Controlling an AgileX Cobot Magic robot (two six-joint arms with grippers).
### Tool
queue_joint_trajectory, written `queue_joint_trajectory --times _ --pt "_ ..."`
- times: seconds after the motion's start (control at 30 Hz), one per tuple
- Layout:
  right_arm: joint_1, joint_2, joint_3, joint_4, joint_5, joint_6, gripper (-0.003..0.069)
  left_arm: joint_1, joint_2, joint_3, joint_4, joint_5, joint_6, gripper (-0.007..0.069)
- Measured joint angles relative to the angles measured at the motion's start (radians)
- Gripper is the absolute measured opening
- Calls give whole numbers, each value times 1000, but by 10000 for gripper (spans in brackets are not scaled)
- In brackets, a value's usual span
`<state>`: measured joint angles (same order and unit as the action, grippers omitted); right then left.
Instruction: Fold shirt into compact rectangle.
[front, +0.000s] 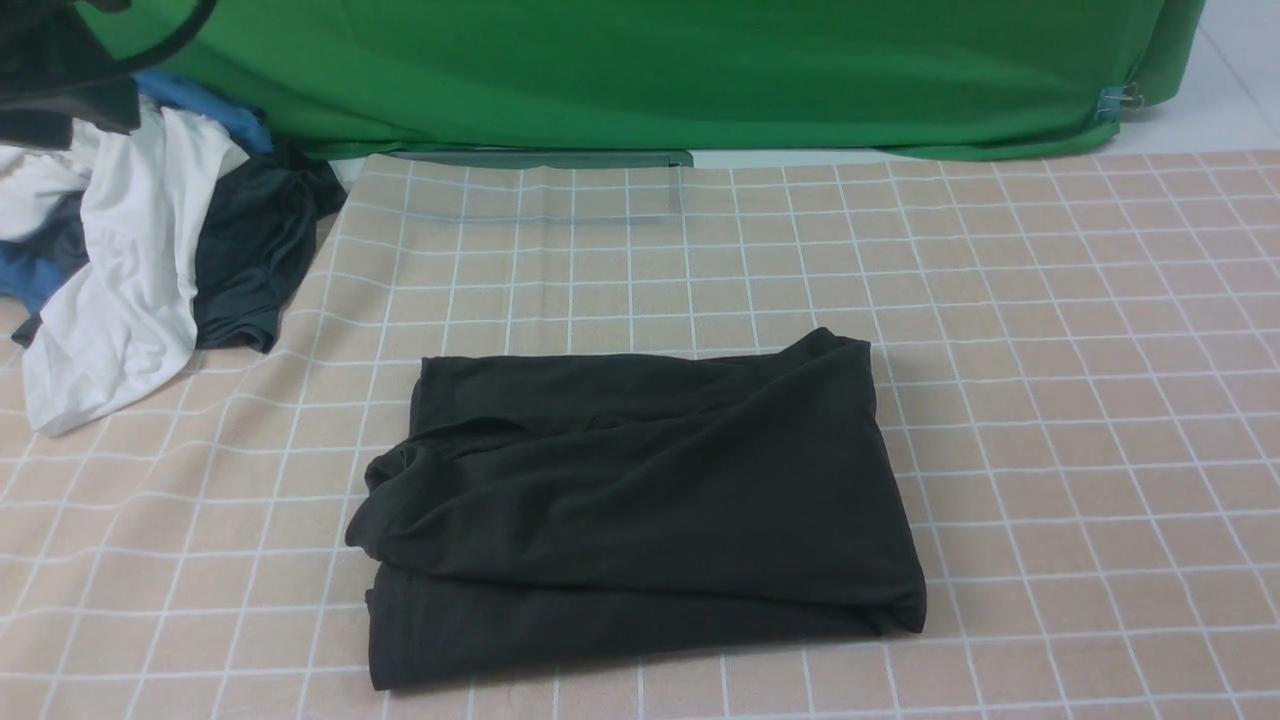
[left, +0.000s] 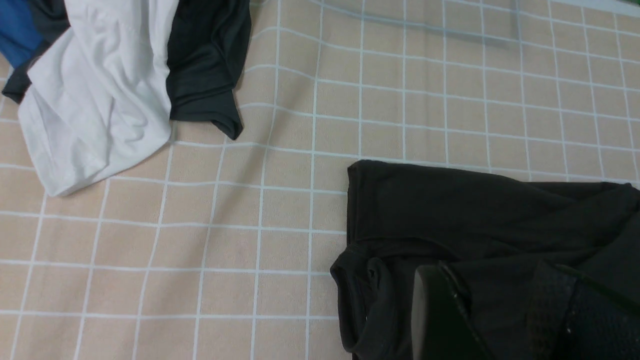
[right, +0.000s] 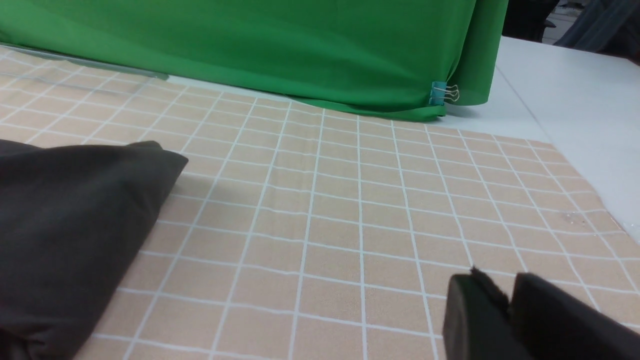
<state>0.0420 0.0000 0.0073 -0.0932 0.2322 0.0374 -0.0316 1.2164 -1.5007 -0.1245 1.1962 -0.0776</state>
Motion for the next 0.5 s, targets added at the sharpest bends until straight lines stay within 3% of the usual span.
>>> queue_joint_trajectory --times 0.17,0.37,0.5 --pt "0 0 0 0 2 3 148 0 -155 67 -3 12 0 220" --pt "0 0 0 -1 2 3 156 0 -411 347 -139 -37 20 62" --pt "0 0 0 -1 2 -1 166 0 -592 594 -240 -135 72 12"
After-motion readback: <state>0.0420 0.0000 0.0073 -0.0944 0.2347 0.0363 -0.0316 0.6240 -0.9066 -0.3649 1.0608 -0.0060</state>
